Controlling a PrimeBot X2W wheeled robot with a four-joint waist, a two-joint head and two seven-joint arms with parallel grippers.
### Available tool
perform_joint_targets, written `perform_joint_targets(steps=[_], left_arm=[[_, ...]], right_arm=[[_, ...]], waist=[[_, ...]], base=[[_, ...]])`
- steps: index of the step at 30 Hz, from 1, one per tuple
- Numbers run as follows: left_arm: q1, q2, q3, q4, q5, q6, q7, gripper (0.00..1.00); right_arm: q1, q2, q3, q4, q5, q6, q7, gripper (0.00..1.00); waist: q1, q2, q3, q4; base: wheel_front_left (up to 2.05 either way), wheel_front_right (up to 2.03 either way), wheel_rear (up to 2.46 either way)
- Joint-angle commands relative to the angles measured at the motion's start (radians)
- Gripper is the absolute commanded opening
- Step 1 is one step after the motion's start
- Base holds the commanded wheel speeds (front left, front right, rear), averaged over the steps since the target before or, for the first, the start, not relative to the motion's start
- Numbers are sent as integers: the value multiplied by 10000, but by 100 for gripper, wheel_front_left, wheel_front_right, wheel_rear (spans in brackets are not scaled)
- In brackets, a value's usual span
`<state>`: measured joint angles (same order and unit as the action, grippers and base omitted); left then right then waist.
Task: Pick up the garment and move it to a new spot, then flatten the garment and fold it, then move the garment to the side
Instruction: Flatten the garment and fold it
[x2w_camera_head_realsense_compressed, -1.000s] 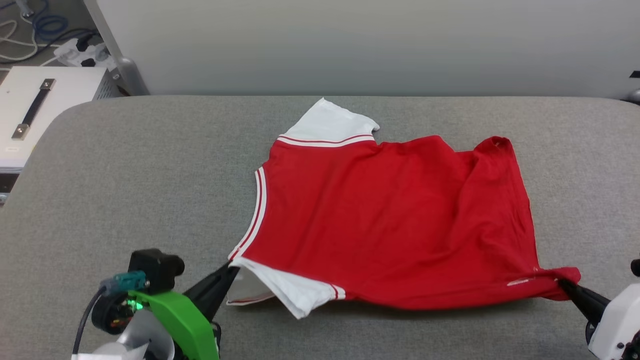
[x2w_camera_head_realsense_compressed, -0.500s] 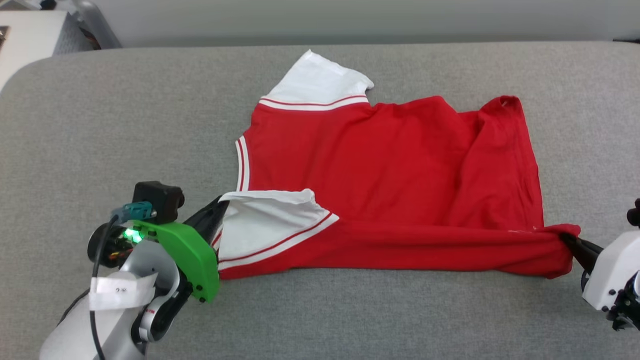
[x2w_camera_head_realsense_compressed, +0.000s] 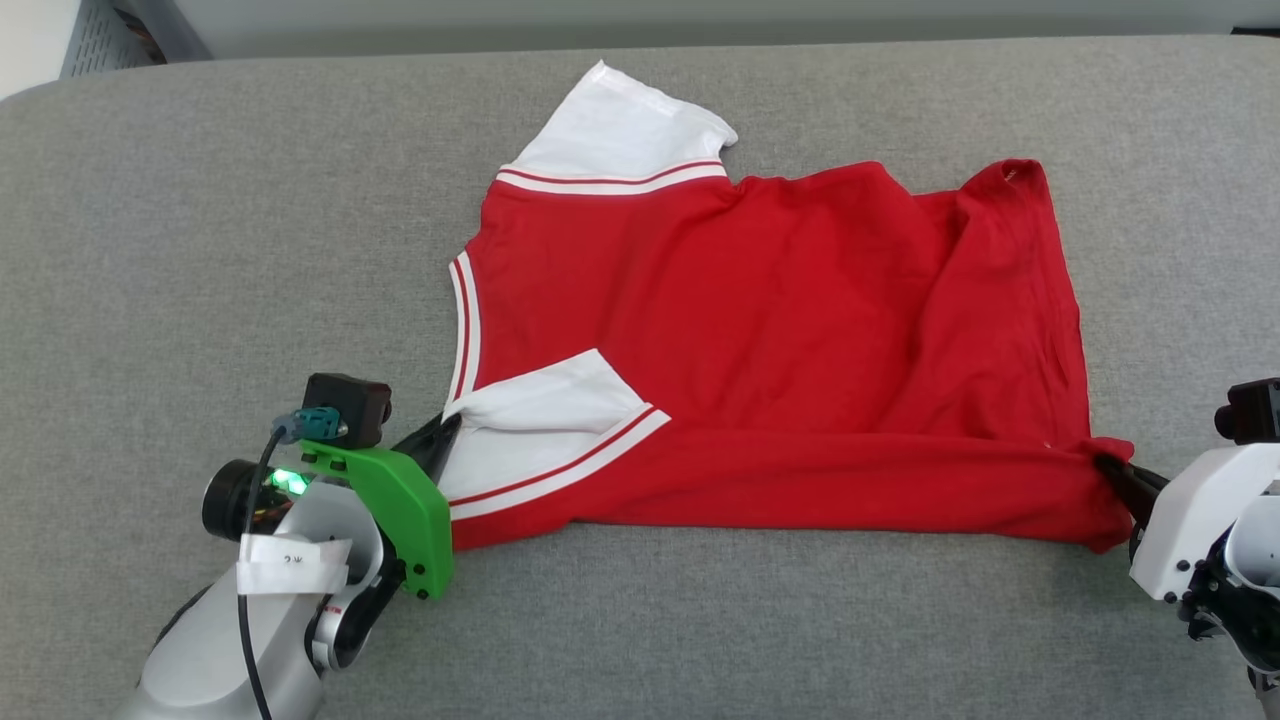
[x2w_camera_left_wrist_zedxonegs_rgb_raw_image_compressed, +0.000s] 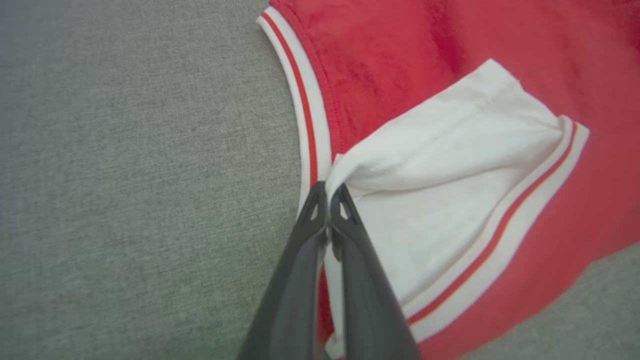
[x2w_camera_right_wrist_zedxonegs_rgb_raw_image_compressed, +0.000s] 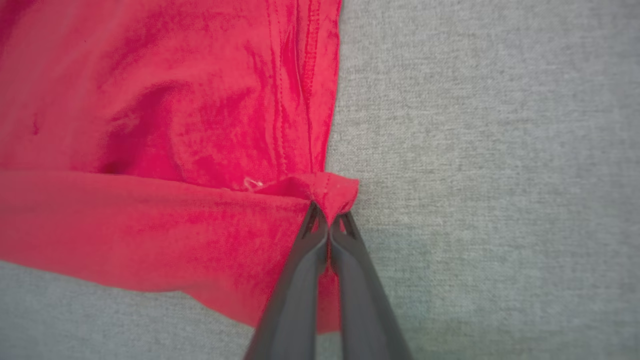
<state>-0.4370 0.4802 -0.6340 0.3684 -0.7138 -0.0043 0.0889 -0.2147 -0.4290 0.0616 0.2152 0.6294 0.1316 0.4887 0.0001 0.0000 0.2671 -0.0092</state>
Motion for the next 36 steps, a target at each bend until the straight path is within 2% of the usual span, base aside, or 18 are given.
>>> perform_joint_targets(steps=[1,7,13,18,22,31,36], left_arm=[[-248,-108,102,200,-17,-9,-254,100],[-145,-461,216,763,-218,-144,-918,100],[548,-730,731,648,-982,-111,-1502,100],[1688,-528,1067,-392,-1266,465,-1872,100],[2425,-241,1168,-1361,-1286,1133,-1683,100],[3048,549,649,-2619,-1129,2434,430,100],[2776,673,448,-2793,-996,2661,1054,100]], right_arm=[[-184,11,30,124,-148,-9,-242,100],[-181,53,251,396,-74,-9,-953,100],[291,95,287,193,105,-9,-1380,100],[1123,362,28,-566,-151,-9,-1290,100],[1574,609,-237,-1242,-362,-9,-793,100],[2484,1260,-998,-2827,-1007,-9,1049,100],[2594,1624,-1307,-3400,-1395,-9,1729,100]], waist=[[-1,0,-95,29],[-1,0,-703,90],[-1,0,-1484,161],[-1,0,-1938,176],[-1,0,-2045,139],[-1,0,-1675,-11],[-1,0,-1293,-160]], base=[[0,0,0],[0,0,0],[0,0,0],[0,0,0],[0,0,0],[0,0,0],[0,0,0]])
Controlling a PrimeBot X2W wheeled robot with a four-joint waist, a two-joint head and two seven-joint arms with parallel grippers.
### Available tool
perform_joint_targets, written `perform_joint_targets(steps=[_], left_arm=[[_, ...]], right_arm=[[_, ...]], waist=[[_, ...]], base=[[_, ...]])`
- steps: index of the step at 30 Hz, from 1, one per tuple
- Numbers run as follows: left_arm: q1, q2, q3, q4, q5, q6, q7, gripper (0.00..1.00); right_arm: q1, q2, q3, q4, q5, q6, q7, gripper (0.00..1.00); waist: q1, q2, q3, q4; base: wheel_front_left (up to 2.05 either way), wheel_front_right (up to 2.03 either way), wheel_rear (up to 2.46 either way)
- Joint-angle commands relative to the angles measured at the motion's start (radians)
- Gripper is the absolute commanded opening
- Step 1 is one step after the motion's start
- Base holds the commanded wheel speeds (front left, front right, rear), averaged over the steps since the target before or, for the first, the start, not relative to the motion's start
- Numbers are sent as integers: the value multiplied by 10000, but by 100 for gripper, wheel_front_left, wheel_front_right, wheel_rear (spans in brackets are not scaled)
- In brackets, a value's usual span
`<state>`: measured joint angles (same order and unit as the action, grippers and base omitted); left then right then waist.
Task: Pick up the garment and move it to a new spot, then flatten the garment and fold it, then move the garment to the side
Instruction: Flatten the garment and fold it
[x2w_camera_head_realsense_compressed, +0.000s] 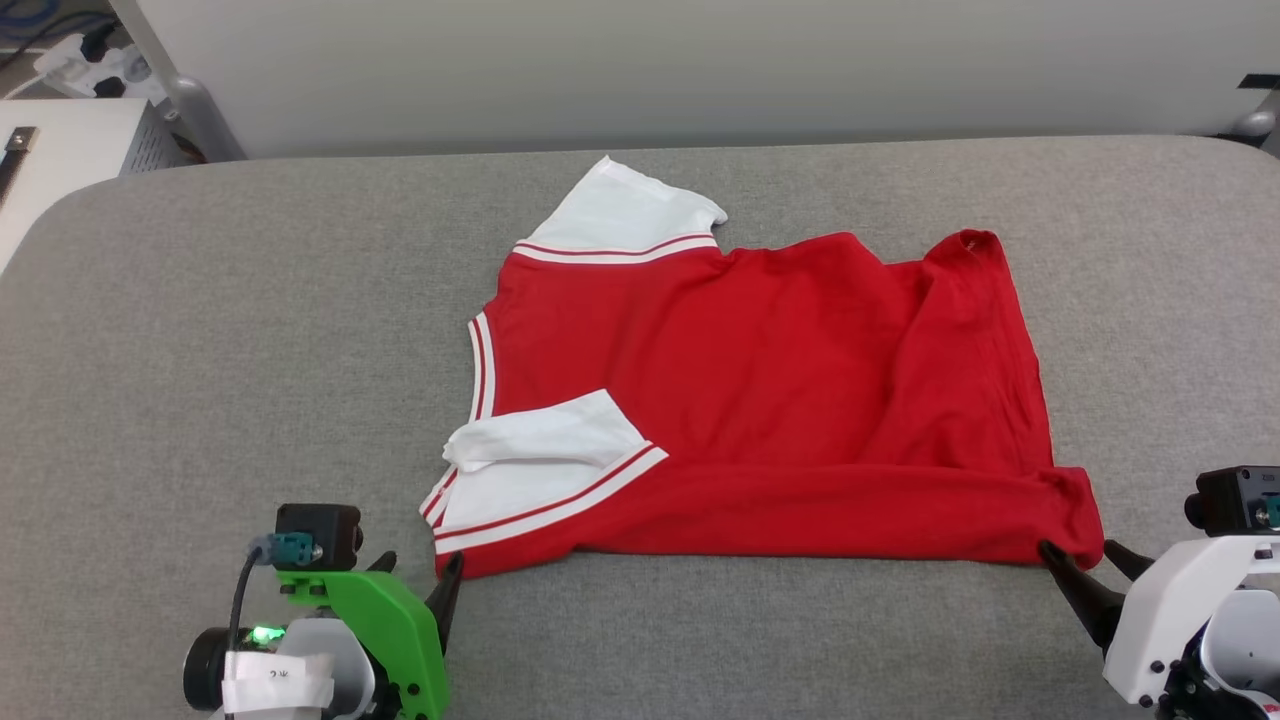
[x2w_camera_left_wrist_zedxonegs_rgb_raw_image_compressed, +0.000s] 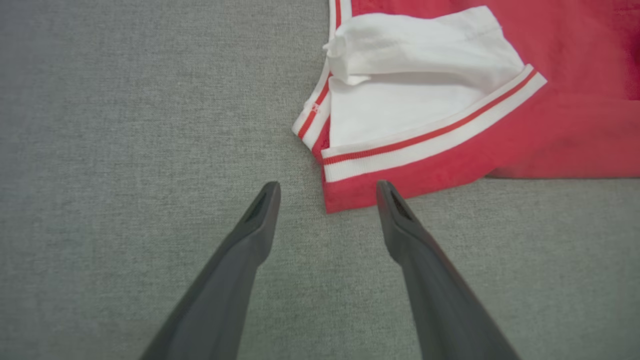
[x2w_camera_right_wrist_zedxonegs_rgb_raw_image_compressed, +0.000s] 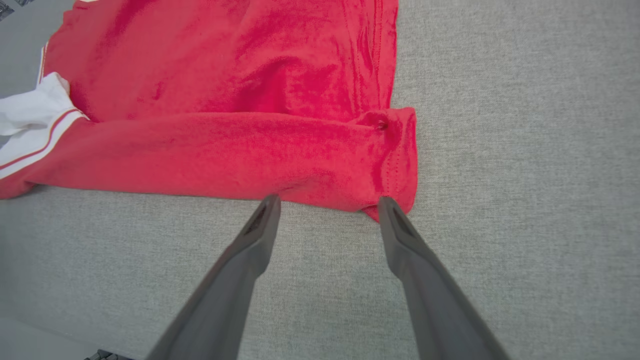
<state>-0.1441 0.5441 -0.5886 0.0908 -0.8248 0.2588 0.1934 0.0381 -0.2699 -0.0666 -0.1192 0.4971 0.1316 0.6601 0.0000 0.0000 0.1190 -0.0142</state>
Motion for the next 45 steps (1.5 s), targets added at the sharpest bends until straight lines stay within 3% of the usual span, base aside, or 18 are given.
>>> perform_joint_targets(steps=[1,16,17,18,26,32,45], left_arm=[[-246,50,-51,-15,147,18,97,100],[-884,-62,-510,1312,290,269,1173,100],[-878,-108,-530,1436,235,235,1218,40],[-872,-171,-541,1577,169,175,1225,0],[-736,-470,-381,1941,-88,-161,559,0],[-451,-393,-124,1034,-219,-58,164,0],[-138,38,-242,-1004,60,417,382,0]], right_arm=[[63,90,-75,-165,-138,-9,124,100],[-186,376,-156,-767,-376,-9,552,100],[-187,376,-162,-764,-381,-9,552,100],[-183,373,-175,-751,-387,-9,554,100],[-137,124,-310,-569,-522,-9,629,100],[-339,-76,-468,-178,-782,-9,688,100],[-1536,393,-1060,1731,-1563,-9,848,100]], waist=[[0,0,280,-142],[0,0,969,-512],[0,0,975,-512],[0,0,965,-502],[0,0,493,-179],[0,0,299,212],[0,0,706,809]], base=[[0,0,0],[0,0,0],[0,0,0],[0,0,0],[0,0,0],[0,0,0],[0,0,0]])
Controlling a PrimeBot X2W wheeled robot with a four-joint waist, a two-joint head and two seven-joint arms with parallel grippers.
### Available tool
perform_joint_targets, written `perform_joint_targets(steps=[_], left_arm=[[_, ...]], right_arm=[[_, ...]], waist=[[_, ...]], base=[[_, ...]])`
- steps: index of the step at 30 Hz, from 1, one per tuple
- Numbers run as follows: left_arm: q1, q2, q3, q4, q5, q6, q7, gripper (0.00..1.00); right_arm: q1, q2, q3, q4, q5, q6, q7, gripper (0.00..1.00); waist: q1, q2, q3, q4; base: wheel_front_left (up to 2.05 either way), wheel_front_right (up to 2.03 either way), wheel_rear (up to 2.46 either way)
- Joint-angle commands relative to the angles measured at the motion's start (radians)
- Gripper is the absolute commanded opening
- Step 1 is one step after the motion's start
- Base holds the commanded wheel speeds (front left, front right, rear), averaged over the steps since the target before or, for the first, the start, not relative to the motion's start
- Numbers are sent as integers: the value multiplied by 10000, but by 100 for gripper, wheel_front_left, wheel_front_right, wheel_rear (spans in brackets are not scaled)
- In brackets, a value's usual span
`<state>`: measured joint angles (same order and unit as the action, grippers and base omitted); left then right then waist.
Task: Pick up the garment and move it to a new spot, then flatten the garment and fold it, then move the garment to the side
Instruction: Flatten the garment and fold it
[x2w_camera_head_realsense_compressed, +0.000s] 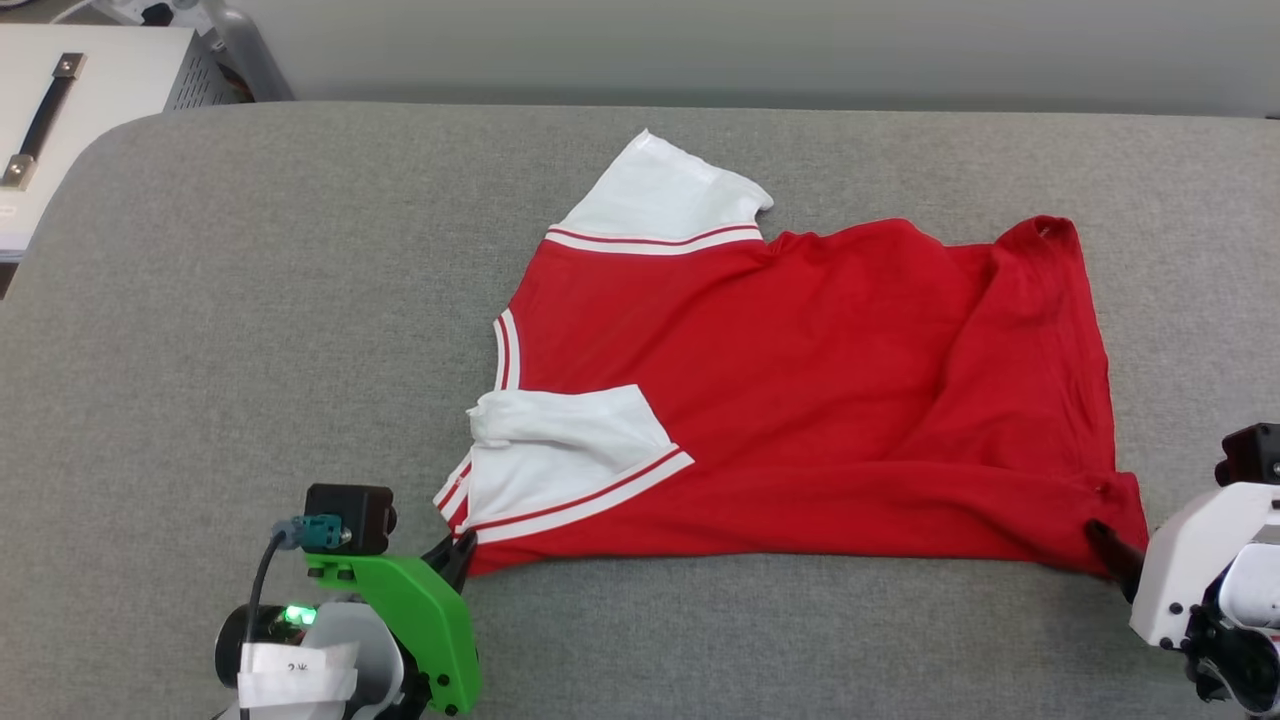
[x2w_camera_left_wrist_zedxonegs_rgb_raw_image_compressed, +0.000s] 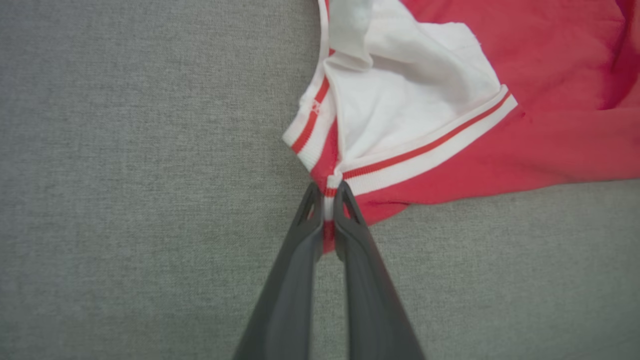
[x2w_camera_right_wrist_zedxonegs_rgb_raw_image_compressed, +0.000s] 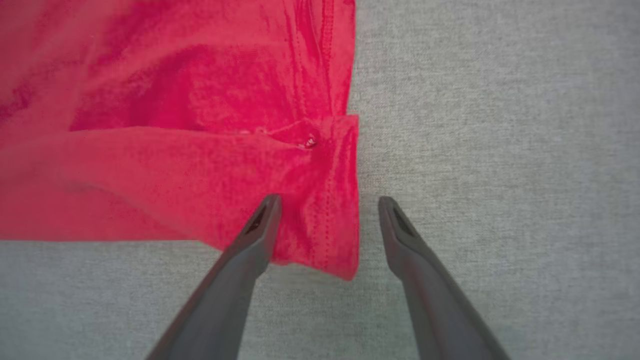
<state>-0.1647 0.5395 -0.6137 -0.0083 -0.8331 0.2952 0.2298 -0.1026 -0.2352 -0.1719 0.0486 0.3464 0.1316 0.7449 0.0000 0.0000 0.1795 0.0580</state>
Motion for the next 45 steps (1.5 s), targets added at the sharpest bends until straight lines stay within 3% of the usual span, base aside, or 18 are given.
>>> perform_joint_targets(steps=[1,10,11,12,22,27,39,45], left_arm=[[61,89,-6,-67,161,61,20,0],[-20,152,-95,-256,263,66,53,0],[-16,156,-96,-245,259,65,51,0],[-7,161,-98,-228,250,62,52,0],[259,208,-130,23,28,4,118,0],[525,256,-165,-25,-150,-34,196,0],[1760,502,-431,-751,-689,92,629,0],[1792,424,-639,-613,-638,9,673,0]], right_arm=[[-175,66,-4,187,-112,-9,16,100],[-240,183,383,1305,-186,-9,314,100],[-234,169,402,1381,-173,-9,317,39],[-226,140,431,1459,-161,-9,297,2],[-117,-439,535,1541,-2,-9,-319,0],[284,-621,96,1077,21,-9,-334,0],[1774,-569,-980,-491,237,-9,721,0],[2006,-527,-981,-813,194,-9,1234,0]], waist=[[0,0,141,114],[0,0,375,245],[0,0,369,247],[0,0,353,245],[0,0,-180,128],[0,0,-515,87],[0,0,-990,-7],[0,0,-894,9]], base=[[0,0,0],[0,0,0],[0,0,0],[0,0,0],[0,0,0],[0,0,0],[0,0,0],[0,0,0]])
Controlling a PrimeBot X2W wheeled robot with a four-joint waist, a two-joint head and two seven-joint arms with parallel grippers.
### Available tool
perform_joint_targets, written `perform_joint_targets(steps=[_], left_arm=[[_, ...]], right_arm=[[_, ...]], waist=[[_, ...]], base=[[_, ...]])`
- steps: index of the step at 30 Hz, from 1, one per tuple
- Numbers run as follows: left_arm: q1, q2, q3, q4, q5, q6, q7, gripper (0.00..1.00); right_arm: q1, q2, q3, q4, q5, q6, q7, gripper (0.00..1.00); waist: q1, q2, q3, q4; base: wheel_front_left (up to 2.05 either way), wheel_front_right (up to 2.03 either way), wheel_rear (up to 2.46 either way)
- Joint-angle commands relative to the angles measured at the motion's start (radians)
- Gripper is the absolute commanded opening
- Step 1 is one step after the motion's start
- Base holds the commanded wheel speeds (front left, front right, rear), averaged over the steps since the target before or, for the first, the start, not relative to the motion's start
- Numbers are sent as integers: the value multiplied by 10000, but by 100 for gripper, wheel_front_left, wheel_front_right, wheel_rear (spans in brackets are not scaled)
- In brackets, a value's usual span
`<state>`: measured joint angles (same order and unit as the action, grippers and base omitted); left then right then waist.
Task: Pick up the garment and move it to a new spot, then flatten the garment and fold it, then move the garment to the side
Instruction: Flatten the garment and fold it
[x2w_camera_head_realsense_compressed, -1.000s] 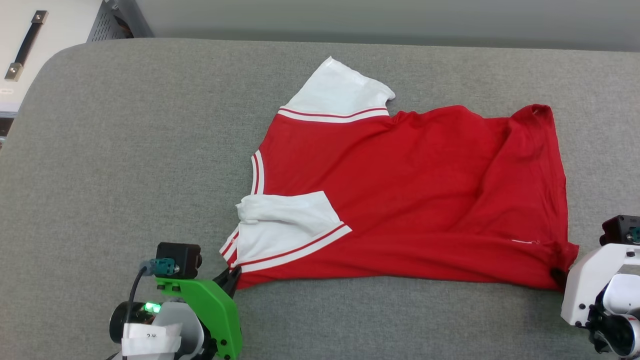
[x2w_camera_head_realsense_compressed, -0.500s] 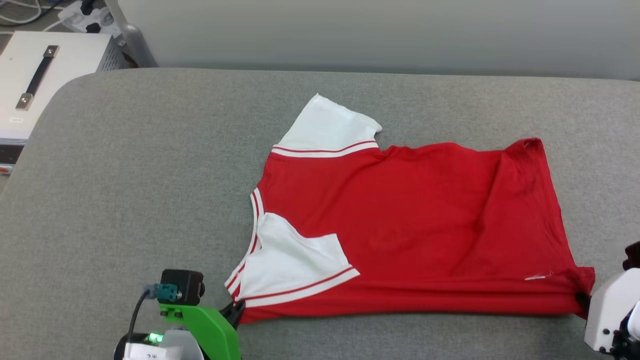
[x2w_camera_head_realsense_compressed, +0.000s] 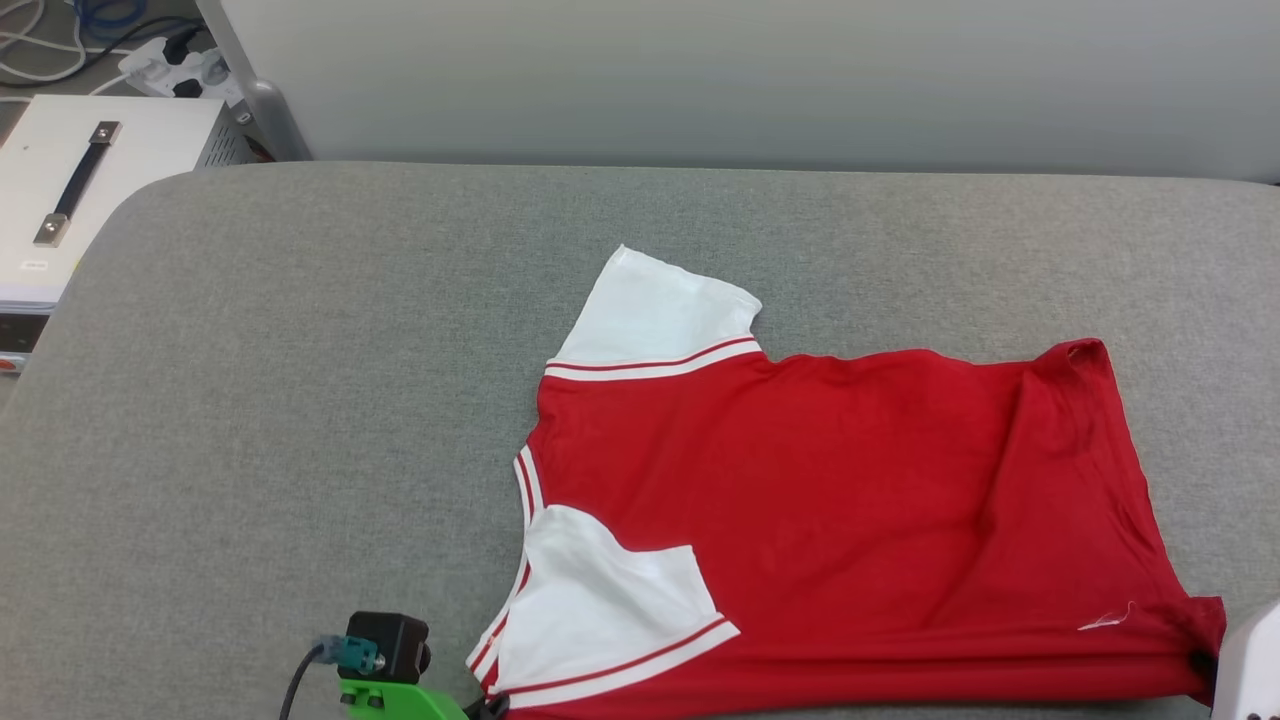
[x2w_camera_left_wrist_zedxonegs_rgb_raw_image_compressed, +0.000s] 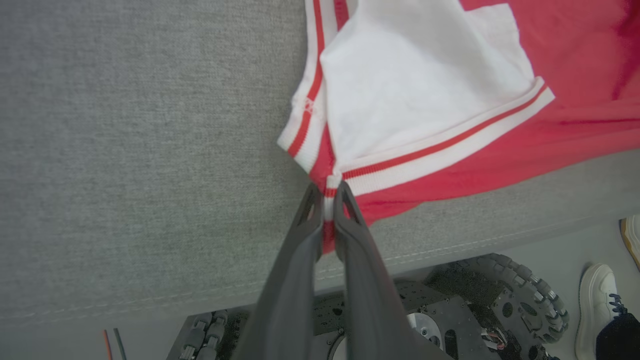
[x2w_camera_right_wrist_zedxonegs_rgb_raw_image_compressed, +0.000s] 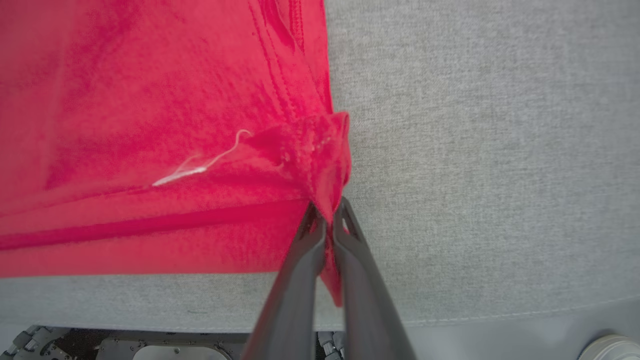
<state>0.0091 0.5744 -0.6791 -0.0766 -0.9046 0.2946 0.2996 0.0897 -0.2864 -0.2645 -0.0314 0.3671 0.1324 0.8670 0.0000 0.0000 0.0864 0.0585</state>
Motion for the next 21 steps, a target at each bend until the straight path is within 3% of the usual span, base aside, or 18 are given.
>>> perform_joint_targets(steps=[1,11,12,13,14,15,16,21], left_arm=[[26,28,-13,166,93,-21,-56,0],[-632,-478,-341,1454,559,-559,-631,0],[-699,-509,-355,1543,638,-606,-751,74],[-740,-539,-357,1614,678,-630,-836,100],[-781,-575,-352,1695,707,-661,-928,100],[-808,-596,-346,1752,729,-681,-998,100],[-849,-604,-332,1808,774,-698,-1096,100],[-989,-576,-114,1735,929,-647,-1609,100]], right_arm=[[74,-7,-4,26,-15,-17,37,0],[-435,-31,389,1146,-49,-17,-743,0],[-479,-41,415,1259,-38,-17,-822,0],[-507,-46,436,1354,-37,-17,-896,0],[-543,-57,464,1463,-49,-17,-992,0],[-568,-75,503,1518,-54,-17,-1065,61],[-597,-84,532,1560,-34,-17,-1140,100],[-667,-114,621,1399,190,-17,-1516,100]], waist=[[0,0,68,4],[0,0,429,93],[0,0,433,98],[0,0,429,103],[0,0,417,103],[0,0,396,101],[0,0,360,95],[0,0,157,26]], base=[[0,0,0],[0,0,0],[0,0,0],[0,0,0],[0,0,0],[0,0,0],[0,0,0],[0,0,0]])
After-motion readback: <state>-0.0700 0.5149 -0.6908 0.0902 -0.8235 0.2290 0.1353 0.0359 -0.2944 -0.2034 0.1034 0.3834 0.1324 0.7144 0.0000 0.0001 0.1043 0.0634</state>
